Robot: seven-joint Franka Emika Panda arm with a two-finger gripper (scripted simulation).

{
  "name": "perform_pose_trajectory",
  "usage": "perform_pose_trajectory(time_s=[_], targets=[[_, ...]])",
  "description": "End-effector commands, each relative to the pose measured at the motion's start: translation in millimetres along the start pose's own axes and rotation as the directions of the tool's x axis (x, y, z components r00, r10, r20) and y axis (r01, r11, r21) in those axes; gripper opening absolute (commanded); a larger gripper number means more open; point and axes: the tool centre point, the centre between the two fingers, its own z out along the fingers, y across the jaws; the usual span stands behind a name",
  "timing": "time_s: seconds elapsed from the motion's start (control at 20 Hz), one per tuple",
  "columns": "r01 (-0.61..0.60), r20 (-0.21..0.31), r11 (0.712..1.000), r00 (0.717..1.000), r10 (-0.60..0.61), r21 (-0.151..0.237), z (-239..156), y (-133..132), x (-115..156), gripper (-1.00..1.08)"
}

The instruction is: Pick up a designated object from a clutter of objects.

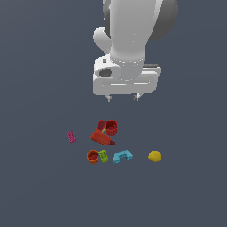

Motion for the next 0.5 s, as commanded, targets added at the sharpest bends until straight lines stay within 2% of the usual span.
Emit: perform_pose_trajectory(time_s=[0.0, 0.45], targets=[[0.000, 0.000, 1.000, 1.000, 0.000, 0.000, 0, 0, 0, 1.00], [0.065, -0.022, 0.998, 0.998, -0.065, 0.005, -8, -20, 8, 1.00]])
